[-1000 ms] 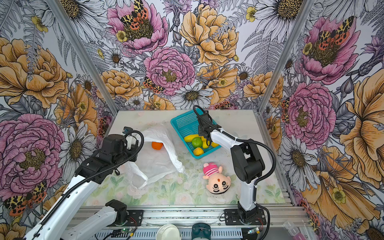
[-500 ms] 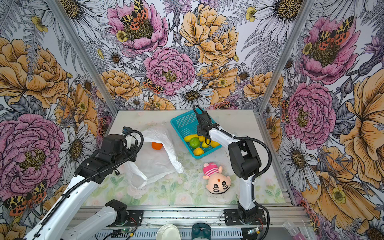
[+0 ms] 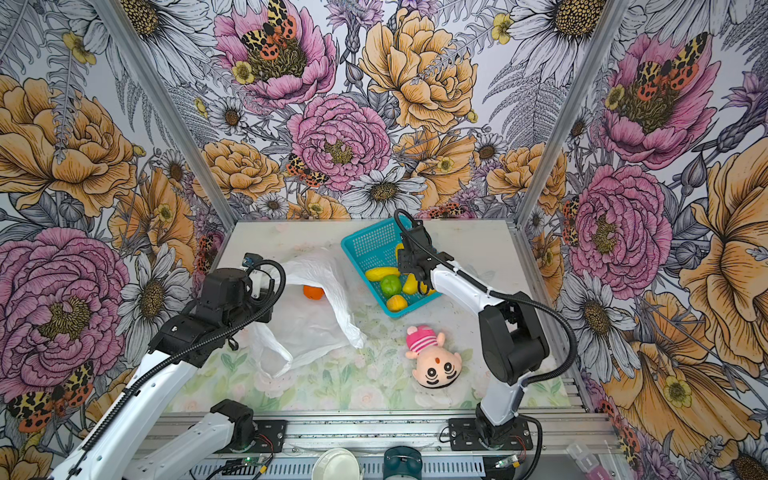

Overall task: Untie the knot of the plastic bag and take out the fruit
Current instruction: 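Lower the yellow-orange fruit into the basket and open the right gripper, then swing the right gripper back over the bag opening and lower inside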

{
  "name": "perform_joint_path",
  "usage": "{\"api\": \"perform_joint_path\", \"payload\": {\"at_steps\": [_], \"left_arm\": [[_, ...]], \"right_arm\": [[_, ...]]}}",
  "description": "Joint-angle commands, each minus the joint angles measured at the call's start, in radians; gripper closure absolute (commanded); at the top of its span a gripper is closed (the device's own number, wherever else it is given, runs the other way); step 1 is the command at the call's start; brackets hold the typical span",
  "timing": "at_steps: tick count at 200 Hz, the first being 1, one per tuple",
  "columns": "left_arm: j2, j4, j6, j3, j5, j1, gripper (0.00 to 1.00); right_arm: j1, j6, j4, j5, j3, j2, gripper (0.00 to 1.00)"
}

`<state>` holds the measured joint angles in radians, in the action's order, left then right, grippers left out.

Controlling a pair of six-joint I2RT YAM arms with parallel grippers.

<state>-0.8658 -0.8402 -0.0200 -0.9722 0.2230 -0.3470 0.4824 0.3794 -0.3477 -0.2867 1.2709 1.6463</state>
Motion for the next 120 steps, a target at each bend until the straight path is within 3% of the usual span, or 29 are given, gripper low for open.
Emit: {"api": "perform_joint_path", "payload": {"at_steps": [1,29,64,120], "left_arm": [[0.010,0.004,-0.002,0.003,-0.039,0.013,1.00],[0.011,0.004,-0.001,0.001,-0.045,0.017,1.00],[0.014,0.005,-0.002,0.001,-0.051,0.022,1.00],[0.024,0.003,-0.003,-0.002,-0.061,0.023,1.00]], "right_arm": [[0.086,-0.020,0.113,-0.037,-0.071,-0.171,0.28],[0.240,-0.098,0.223,-0.051,-0.162,-0.334,0.30],[0.458,-0.184,0.357,-0.047,-0.242,-0.458,0.40],[0.799,-0.344,0.614,-0.071,-0.317,-0.410,0.43]]}}
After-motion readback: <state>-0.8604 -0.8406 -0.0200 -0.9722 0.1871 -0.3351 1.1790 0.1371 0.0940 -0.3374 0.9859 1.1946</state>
